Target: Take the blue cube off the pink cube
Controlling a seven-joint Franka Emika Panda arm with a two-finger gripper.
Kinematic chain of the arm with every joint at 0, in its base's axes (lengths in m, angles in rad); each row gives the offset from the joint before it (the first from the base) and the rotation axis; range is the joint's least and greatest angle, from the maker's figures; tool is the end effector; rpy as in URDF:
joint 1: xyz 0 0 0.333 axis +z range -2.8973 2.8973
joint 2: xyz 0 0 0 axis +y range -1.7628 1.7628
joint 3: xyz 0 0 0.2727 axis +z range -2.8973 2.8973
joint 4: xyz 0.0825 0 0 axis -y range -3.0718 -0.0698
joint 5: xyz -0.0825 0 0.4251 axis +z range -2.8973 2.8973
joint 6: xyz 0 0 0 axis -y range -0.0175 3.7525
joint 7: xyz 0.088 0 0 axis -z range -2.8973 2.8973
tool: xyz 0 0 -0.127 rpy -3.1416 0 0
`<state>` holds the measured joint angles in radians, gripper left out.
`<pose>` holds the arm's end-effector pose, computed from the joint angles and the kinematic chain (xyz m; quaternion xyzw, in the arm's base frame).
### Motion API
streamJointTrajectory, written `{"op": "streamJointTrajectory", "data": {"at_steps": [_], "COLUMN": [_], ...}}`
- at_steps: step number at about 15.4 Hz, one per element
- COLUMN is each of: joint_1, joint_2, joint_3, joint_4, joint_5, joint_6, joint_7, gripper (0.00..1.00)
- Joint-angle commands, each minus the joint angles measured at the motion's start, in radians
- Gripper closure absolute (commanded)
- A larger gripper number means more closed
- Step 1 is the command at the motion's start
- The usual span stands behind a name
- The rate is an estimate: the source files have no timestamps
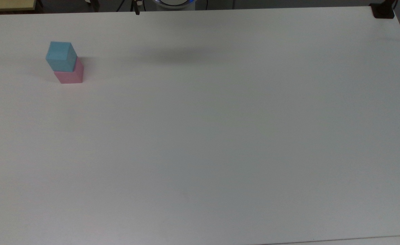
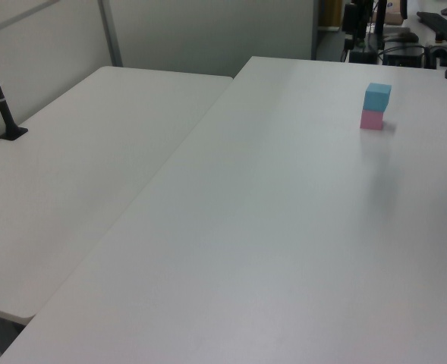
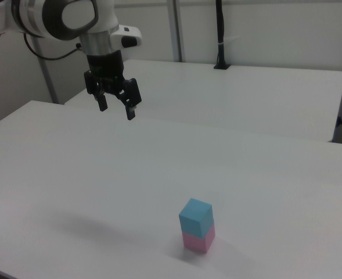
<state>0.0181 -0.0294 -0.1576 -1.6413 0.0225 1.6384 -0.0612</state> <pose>0.5885 -0.0808 0.5482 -0.9990 0.0397 -0.0144 0.0122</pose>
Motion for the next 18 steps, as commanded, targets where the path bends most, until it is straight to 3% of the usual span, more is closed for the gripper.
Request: {"op": "streamJointTrajectory", "data": {"at_steps": [1, 18], "joint_1": [0.016, 0.010], "joint_2": [-0.004, -0.004], "joint_3": [-0.014, -0.014], "joint_4": [-0.006, -0.006], "joint_5": [0.019, 0.019], "joint_6": [0.005, 0.001], "joint_7": [-0.020, -0.032], "gripper": [0.00, 0.00]}}
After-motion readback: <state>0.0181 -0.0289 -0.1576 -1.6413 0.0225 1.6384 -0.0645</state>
